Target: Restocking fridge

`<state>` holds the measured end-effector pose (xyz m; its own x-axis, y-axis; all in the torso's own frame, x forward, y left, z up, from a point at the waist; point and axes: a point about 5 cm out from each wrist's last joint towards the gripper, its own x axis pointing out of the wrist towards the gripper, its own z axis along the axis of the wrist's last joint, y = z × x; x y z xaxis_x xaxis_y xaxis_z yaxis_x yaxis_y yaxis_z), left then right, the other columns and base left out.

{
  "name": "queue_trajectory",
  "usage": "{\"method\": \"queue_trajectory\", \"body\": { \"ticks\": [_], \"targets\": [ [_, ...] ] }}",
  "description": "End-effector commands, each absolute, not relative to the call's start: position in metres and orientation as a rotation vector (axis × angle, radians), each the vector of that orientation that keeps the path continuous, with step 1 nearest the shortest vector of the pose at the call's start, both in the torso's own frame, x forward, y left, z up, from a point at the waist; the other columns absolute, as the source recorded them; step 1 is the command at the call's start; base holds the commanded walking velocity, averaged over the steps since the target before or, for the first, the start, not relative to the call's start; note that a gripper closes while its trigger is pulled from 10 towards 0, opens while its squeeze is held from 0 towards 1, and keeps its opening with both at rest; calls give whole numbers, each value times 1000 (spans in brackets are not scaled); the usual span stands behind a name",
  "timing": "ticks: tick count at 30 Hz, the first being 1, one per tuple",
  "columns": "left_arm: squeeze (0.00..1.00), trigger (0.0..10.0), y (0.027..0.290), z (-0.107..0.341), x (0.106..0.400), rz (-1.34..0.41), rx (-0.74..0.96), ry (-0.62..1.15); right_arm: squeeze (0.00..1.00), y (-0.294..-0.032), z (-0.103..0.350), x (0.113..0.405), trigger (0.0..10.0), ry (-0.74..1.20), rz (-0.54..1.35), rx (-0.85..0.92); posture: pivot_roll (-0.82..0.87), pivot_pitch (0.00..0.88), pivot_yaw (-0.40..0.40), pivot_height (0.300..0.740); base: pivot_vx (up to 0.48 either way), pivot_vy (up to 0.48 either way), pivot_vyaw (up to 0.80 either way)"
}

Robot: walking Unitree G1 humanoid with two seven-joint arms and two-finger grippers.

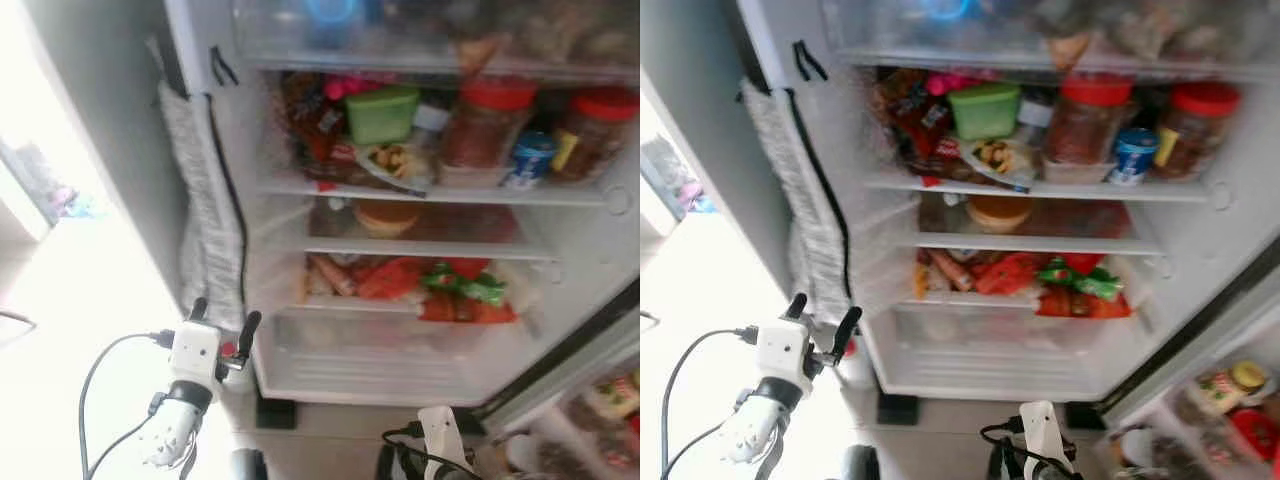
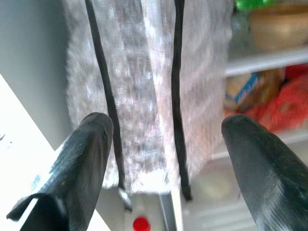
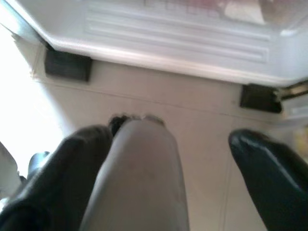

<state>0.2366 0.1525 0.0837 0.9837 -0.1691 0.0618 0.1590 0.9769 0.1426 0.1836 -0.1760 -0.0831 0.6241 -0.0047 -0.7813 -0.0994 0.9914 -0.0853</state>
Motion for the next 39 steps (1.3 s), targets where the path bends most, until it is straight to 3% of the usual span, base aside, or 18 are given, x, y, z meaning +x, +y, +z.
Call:
{"method": "queue_trajectory", "body": {
  "ticks": [1,24,33,39],
  "targets": [
    [0,10000,150,84,236,-183,136,-68,0,-175,-94,162,10000,989,55,-110,9,79,12,622,0,469,0],
    [0,10000,158,78,233,-153,114,-34,0,-175,-93,164,10000,985,52,-103,13,87,13,622,0,467,0],
    [0,10000,192,29,241,29,-26,256,0,-174,-93,164,10000,986,48,-98,13,84,20,622,0,0,0],
    [0,10000,206,1,243,38,-43,410,0,-175,-93,164,10000,986,38,-84,16,76,25,622,0,0,0]
  ]
}}
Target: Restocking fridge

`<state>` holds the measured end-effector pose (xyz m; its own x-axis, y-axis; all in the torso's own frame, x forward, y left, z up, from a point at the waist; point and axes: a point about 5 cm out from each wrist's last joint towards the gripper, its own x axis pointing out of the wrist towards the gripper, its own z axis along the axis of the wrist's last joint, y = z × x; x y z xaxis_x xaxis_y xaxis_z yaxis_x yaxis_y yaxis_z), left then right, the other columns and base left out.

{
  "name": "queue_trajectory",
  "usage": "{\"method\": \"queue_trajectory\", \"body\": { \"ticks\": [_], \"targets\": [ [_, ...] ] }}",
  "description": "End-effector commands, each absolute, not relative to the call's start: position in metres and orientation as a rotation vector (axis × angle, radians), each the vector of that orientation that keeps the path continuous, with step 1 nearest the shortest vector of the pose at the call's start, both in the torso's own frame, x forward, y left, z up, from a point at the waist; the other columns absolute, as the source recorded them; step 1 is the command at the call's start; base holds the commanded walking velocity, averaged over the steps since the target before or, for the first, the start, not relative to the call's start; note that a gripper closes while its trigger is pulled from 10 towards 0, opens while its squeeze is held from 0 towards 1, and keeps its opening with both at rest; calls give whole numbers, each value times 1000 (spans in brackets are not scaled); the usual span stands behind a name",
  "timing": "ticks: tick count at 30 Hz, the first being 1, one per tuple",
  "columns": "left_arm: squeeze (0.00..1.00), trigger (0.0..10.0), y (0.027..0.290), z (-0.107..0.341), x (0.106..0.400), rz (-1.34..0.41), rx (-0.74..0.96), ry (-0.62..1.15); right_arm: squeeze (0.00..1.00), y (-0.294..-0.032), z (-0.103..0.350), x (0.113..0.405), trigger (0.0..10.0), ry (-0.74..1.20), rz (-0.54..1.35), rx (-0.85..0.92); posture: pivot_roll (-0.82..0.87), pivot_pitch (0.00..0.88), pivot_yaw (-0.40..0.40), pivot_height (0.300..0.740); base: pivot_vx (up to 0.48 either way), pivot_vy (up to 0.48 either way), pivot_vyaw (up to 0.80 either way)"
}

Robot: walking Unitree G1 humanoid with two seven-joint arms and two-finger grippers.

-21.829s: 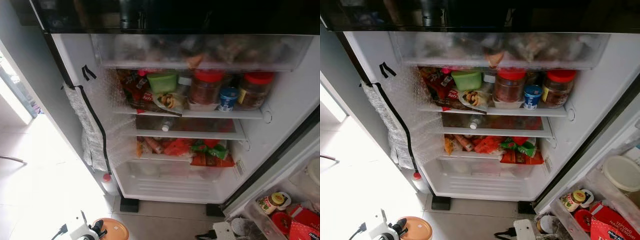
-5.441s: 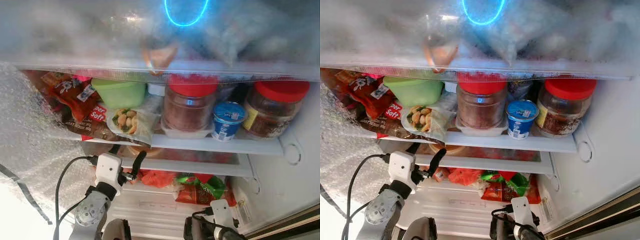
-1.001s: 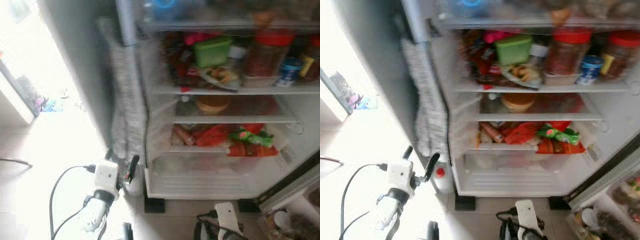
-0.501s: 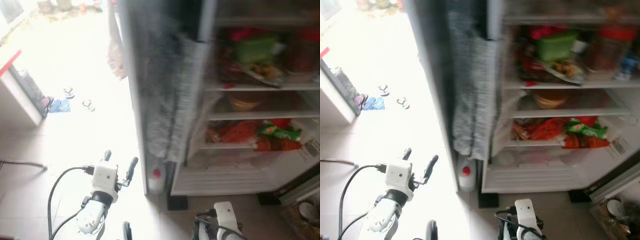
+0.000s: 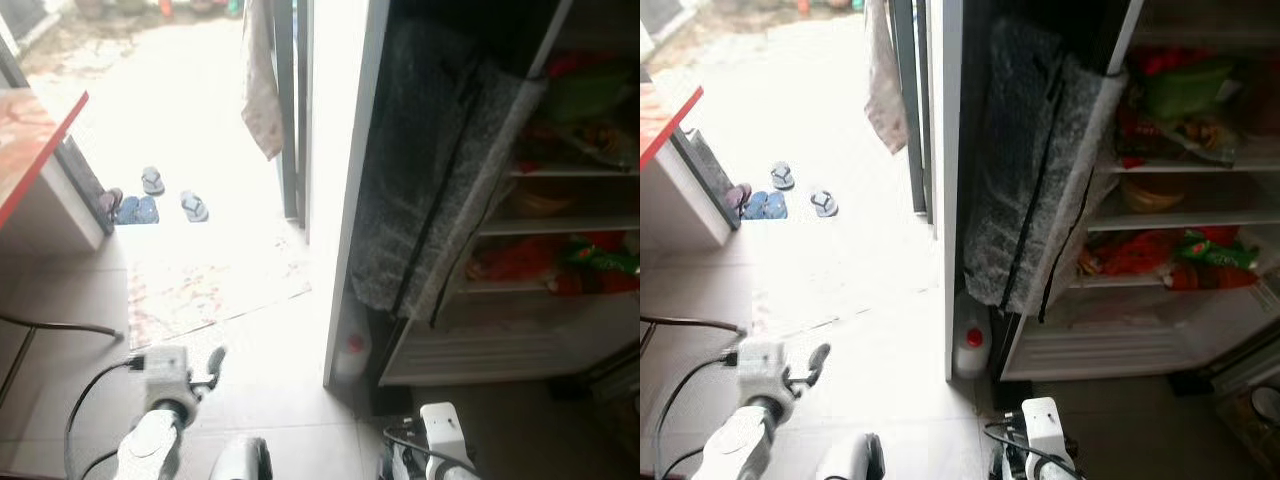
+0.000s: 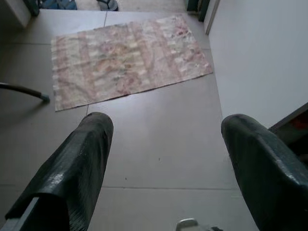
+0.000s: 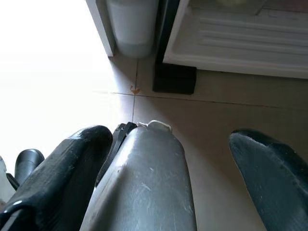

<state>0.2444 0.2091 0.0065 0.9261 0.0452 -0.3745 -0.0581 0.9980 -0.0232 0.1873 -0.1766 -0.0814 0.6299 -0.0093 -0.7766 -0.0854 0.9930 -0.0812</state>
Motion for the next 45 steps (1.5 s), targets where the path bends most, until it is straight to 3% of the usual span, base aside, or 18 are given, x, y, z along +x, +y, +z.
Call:
{"method": "queue_trajectory", "body": {
  "ticks": [1,9,13,29,45],
  "targets": [
    [0,10000,211,-8,244,51,-40,466,0,-175,-93,164,10000,987,36,-83,19,72,25,622,0,0,0],
    [0,10000,214,-29,246,38,-76,604,0,-175,-93,165,10000,987,27,-75,32,62,22,622,0,0,0],
    [0,10000,203,-43,238,1,-30,696,0,-175,-92,167,10000,977,24,-61,22,52,22,626,0,0,0],
    [0,10000,193,-49,235,-44,2,710,0,-177,-92,166,10000,976,11,-43,18,60,24,740,0,0,0],
    [0,10000,188,-52,233,-45,12,713,0,-181,-92,166,10000,975,3,-35,9,76,19,740,0,0,0]
  ]
}}
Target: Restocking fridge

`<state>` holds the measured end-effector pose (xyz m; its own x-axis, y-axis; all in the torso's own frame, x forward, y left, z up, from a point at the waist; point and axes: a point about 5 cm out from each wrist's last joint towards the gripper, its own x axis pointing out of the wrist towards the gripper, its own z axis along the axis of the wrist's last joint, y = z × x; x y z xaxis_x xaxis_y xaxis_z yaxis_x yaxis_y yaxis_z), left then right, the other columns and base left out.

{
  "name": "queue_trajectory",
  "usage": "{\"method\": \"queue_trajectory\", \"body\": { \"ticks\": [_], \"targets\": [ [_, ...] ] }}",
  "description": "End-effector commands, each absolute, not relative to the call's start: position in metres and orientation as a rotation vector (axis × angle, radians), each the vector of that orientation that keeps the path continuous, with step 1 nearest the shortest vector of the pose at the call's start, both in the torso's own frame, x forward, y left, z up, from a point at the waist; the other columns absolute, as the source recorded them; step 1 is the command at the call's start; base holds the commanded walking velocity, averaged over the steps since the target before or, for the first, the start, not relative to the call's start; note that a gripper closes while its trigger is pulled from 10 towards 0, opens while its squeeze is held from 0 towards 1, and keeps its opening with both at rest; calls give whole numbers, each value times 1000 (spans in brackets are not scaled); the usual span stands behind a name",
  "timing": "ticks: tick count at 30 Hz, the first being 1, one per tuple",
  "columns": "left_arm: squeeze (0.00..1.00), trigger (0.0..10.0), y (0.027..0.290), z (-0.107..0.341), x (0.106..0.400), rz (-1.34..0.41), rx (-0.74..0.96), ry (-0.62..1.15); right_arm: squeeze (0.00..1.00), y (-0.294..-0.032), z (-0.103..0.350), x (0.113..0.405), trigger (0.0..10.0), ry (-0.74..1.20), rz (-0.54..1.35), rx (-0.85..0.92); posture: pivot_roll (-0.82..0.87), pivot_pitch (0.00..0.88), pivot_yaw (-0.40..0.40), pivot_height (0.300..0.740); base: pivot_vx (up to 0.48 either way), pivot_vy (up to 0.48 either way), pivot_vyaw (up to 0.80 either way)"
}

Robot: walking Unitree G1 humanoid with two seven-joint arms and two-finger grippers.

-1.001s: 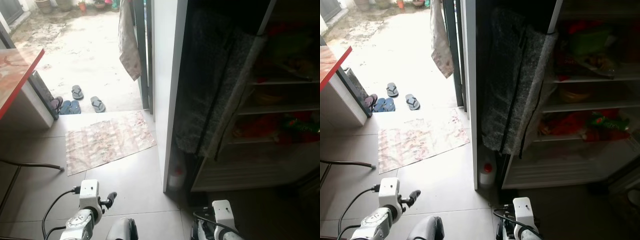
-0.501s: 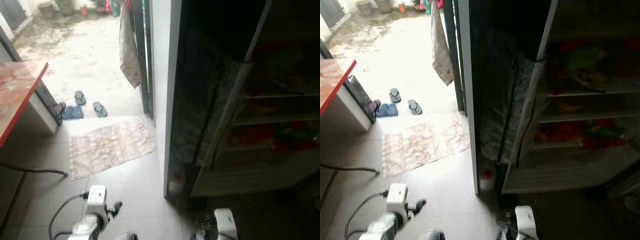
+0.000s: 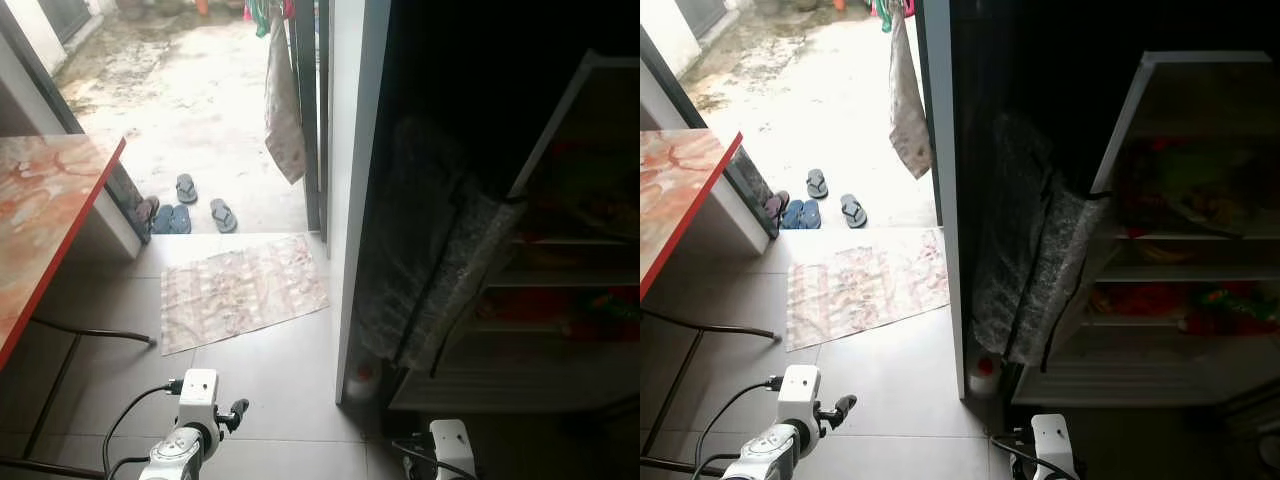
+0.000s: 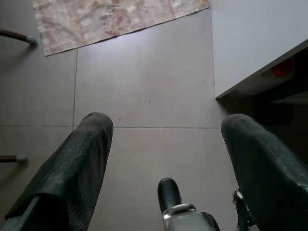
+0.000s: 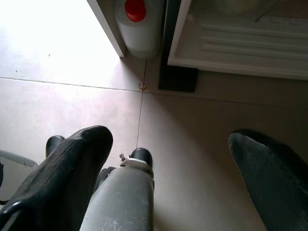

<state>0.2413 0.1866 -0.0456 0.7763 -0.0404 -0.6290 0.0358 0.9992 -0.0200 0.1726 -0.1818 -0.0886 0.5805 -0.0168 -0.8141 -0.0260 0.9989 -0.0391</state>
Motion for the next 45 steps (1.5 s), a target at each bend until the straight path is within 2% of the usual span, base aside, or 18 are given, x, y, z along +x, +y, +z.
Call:
{"method": "queue_trajectory", "body": {
  "ticks": [1,4,23,34,45],
  "targets": [
    [0,10000,188,-52,232,-40,9,716,0,-181,-92,166,10000,973,2,-31,9,76,19,740,0,0,0],
    [0,10000,190,-53,231,-29,-2,721,0,-181,-91,167,10000,966,3,-18,9,77,19,740,0,0,0],
    [0,10000,188,-54,229,-47,32,727,0,-179,-93,164,10000,981,-17,-24,-10,77,24,740,0,409,0],
    [0,10000,191,-55,227,-45,31,727,0,-176,-93,163,10000,986,-5,-27,0,75,29,740,0,0,-722],
    [0,10000,190,-57,224,-48,34,741,0,-188,-95,158,10000,1007,-14,-39,2,61,27,740,0,0,-739]
  ]
}}
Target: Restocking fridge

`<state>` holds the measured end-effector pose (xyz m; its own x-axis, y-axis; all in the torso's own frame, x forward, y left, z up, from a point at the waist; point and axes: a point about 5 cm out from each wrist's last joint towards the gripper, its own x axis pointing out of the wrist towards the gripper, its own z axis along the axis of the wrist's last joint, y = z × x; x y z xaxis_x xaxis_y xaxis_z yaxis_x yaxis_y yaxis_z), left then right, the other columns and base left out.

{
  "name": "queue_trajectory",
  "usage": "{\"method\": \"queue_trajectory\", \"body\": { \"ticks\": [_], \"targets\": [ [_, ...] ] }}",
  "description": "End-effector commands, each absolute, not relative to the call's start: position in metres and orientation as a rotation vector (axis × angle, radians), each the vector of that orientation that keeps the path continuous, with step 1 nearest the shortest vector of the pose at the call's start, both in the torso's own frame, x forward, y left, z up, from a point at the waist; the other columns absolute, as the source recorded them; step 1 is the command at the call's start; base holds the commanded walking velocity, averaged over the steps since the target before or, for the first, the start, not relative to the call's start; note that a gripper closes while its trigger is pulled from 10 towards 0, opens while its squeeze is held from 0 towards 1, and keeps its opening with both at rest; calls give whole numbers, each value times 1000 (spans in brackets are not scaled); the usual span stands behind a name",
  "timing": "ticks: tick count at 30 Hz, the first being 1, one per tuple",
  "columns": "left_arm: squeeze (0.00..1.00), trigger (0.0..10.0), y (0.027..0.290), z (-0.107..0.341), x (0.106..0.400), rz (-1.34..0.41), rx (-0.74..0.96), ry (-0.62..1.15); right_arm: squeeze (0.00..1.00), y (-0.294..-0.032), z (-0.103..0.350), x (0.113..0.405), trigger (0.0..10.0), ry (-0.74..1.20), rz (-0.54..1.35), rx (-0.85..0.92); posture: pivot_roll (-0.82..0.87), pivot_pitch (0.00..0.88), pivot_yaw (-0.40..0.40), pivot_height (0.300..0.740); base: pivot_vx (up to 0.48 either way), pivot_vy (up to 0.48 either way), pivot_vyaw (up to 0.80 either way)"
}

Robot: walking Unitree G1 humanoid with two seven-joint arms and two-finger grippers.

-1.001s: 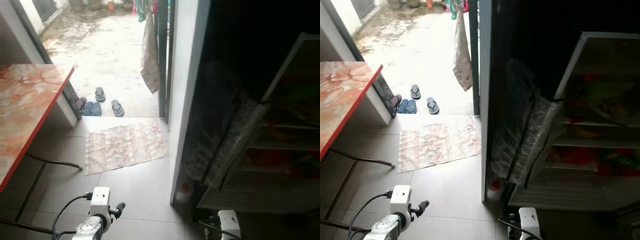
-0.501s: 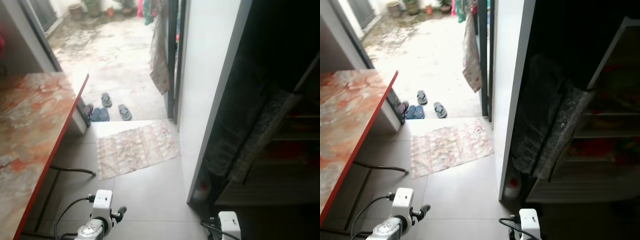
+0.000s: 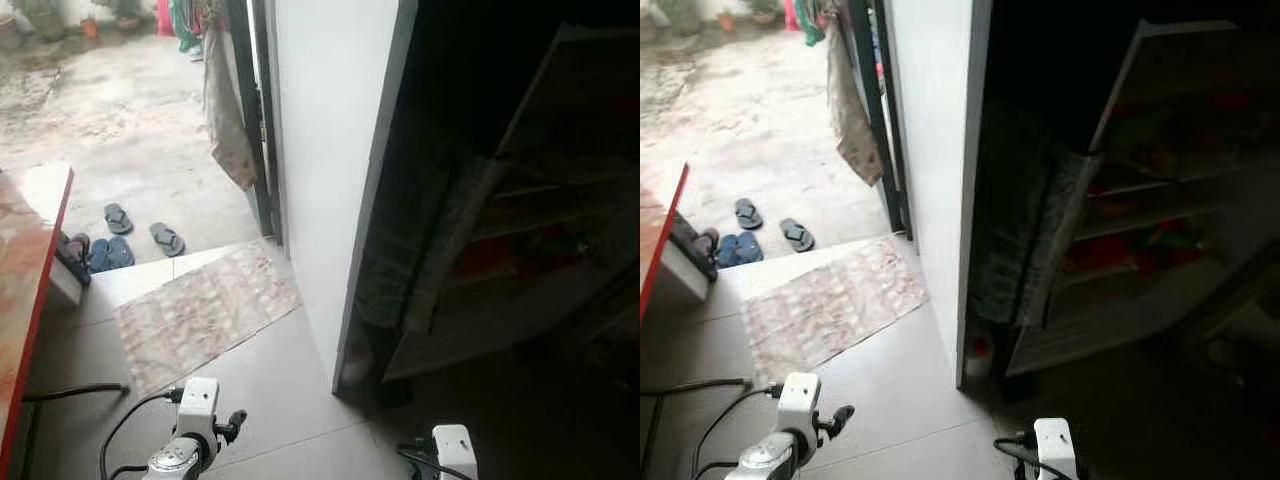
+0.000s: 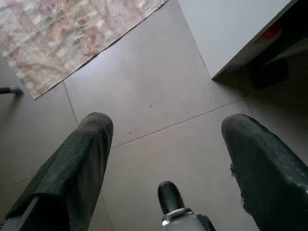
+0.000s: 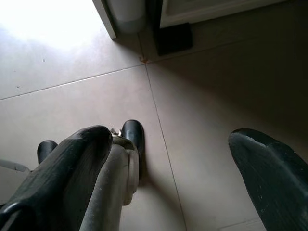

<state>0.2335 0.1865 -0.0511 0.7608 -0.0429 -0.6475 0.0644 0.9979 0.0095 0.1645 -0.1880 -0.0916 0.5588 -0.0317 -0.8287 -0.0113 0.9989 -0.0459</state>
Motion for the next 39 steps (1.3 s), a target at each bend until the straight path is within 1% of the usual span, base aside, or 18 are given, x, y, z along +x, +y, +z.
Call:
{"method": "queue_trajectory", "body": {
  "ticks": [1,5,7,9,15,20,25,31,34,39],
  "targets": [
    [0,10000,190,-57,224,-47,34,741,0,-188,-95,157,10000,1008,-13,-40,2,61,27,740,0,0,-738],
    [0,10000,190,-60,221,-43,31,755,0,-187,-95,157,10000,1009,-11,-39,5,54,30,740,0,0,-742],
    [0,10000,191,-61,219,-39,28,763,0,-178,-95,161,10000,1002,1,-34,5,51,32,740,0,379,-744],
    [0,10000,191,-61,219,-39,29,762,0,-176,-95,161,10000,1001,4,-33,5,51,32,740,0,386,-744],
    [0,10000,192,-60,219,-42,36,757,0,-173,-95,160,10000,1004,11,-32,7,47,33,740,0,0,-745],
    [0,10000,193,-60,220,-38,42,756,0,-180,-96,156,10000,1012,5,-34,5,57,33,740,0,0,-750],
    [0,10000,193,-61,218,-34,44,765,0,-194,-96,152,10000,1019,-14,-37,2,71,32,740,0,0,-750],
    [0,10000,193,-62,216,-31,42,770,0,-196,-96,152,10000,1018,-15,-37,3,74,32,740,0,0,-753],
    [0,10000,194,-63,214,-28,45,778,0,-190,-95,156,10000,1008,-5,-35,2,75,32,740,0,0,-756],
    [0,10000,195,-65,211,-24,43,785,0,-170,-94,164,10000,993,17,-30,4,80,33,740,0,0,-718]
  ]
}}
